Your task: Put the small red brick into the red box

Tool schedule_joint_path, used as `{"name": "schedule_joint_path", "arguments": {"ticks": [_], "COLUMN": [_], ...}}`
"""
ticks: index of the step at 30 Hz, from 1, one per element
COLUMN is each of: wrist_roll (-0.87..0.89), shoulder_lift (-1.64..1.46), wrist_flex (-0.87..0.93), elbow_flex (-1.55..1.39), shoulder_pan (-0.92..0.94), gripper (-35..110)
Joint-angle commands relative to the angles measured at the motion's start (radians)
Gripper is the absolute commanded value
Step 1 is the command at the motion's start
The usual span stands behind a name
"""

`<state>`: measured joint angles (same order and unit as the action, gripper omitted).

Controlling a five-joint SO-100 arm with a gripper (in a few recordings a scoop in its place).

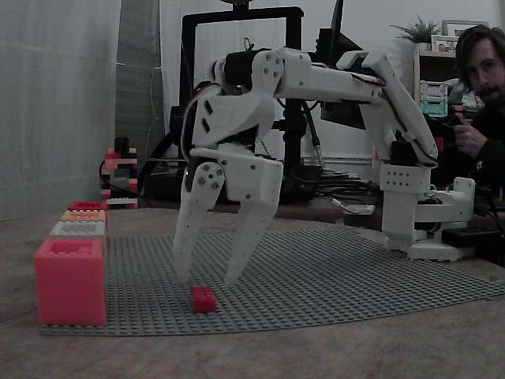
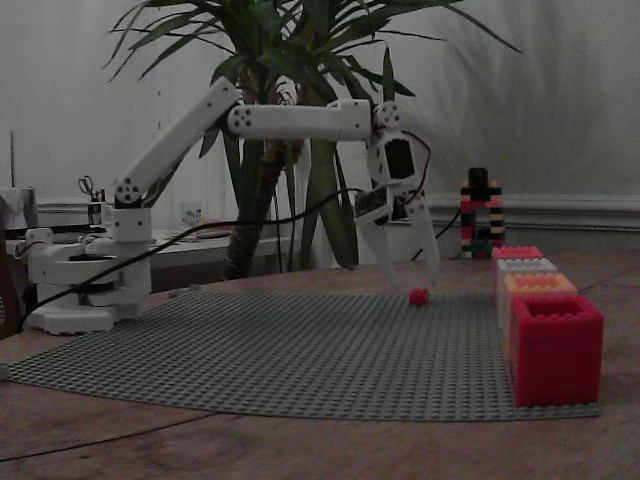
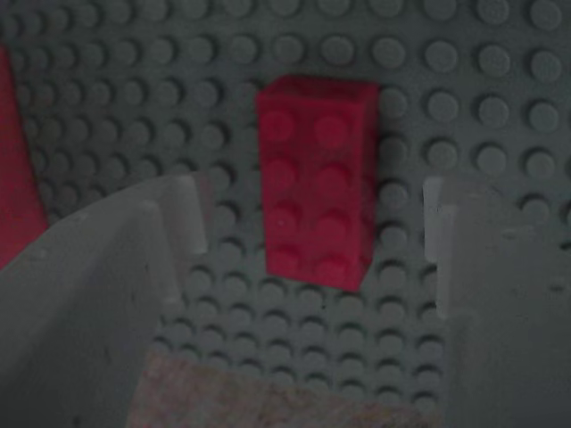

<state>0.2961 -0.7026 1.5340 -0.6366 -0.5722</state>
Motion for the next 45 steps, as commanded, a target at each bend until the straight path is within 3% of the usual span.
{"name": "schedule_joint_path", "arguments": {"ticks": [1,11,22,29,38,45], "wrist_roll": [0.025,0.037,0.031,0.043,0.049,-0.110], "shoulder_lift": [-0.028,0.005,0.018,-0.025,-0.137,-0.241], "wrist_flex": [0.003,-0.009,-0.018,-0.018,-0.043,-0.067], "elbow_flex": [0.083,0.100,0.124,0.201,0.399,0.400], "shoulder_pan": [-0.035,-0.035,-0.035,-0.009,0.187,0.382], "gripper": [22,20,0,0,0,0]}}
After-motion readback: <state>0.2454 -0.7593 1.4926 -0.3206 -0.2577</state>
